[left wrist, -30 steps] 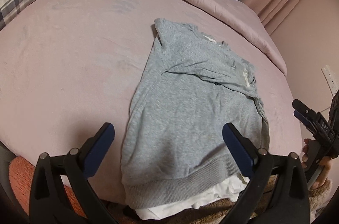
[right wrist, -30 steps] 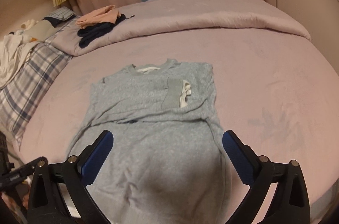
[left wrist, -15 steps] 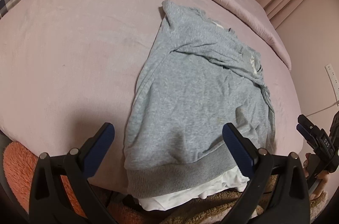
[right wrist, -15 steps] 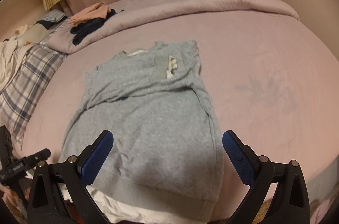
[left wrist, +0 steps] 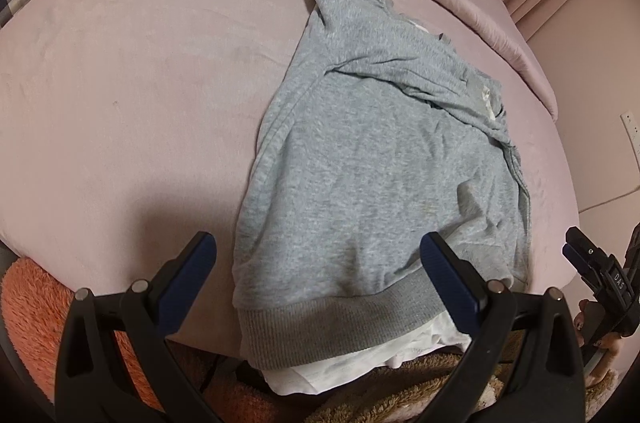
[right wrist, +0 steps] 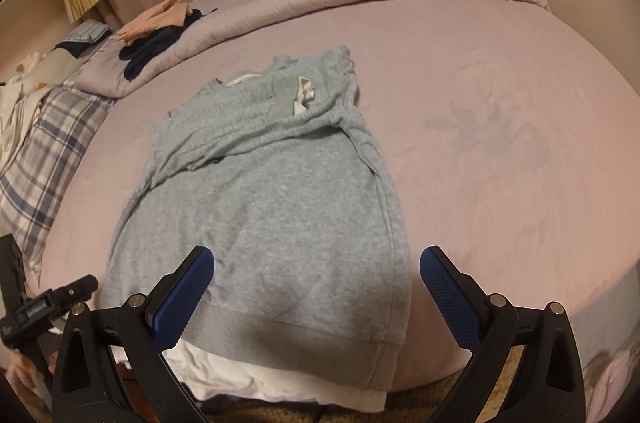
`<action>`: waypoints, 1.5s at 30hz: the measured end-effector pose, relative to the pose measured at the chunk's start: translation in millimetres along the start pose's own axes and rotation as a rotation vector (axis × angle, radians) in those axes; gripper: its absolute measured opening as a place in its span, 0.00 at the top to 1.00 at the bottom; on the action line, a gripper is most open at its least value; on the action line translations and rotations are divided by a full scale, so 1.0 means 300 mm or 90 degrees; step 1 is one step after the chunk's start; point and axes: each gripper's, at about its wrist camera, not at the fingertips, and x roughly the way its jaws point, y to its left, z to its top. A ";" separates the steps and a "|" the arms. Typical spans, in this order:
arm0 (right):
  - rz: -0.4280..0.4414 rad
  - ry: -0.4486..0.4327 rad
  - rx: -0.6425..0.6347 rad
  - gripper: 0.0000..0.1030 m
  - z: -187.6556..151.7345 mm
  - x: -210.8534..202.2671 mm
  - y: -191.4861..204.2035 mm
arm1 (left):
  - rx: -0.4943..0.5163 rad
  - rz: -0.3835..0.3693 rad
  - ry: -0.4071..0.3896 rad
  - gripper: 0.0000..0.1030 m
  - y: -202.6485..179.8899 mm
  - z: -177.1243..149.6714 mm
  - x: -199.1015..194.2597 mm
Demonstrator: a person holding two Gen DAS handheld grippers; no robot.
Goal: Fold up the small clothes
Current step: 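Move both grippers to the ribbed hem of the sweatshirt, then close both grippers on the ribbed hem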
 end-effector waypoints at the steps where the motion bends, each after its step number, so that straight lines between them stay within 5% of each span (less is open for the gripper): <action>1: 0.000 0.003 0.002 0.01 -0.004 0.004 -0.002 | 0.000 0.001 0.002 0.01 0.001 -0.002 0.003; 16: 0.001 0.065 0.040 0.01 -0.073 0.061 -0.046 | -0.020 0.015 0.047 0.01 0.036 -0.020 0.076; 28: 0.012 0.122 0.067 0.01 -0.132 0.111 -0.079 | -0.054 -0.042 0.083 0.06 0.066 -0.050 0.098; 38: 0.025 0.147 0.086 0.10 -0.168 0.136 -0.099 | -0.047 -0.071 0.086 0.30 0.065 -0.076 0.094; 42: 0.010 0.137 0.085 0.28 -0.175 0.128 -0.113 | -0.048 -0.071 0.082 0.44 0.076 -0.086 0.090; 45: 0.012 0.129 0.088 0.43 -0.177 0.124 -0.122 | -0.053 -0.077 0.082 0.65 0.078 -0.087 0.098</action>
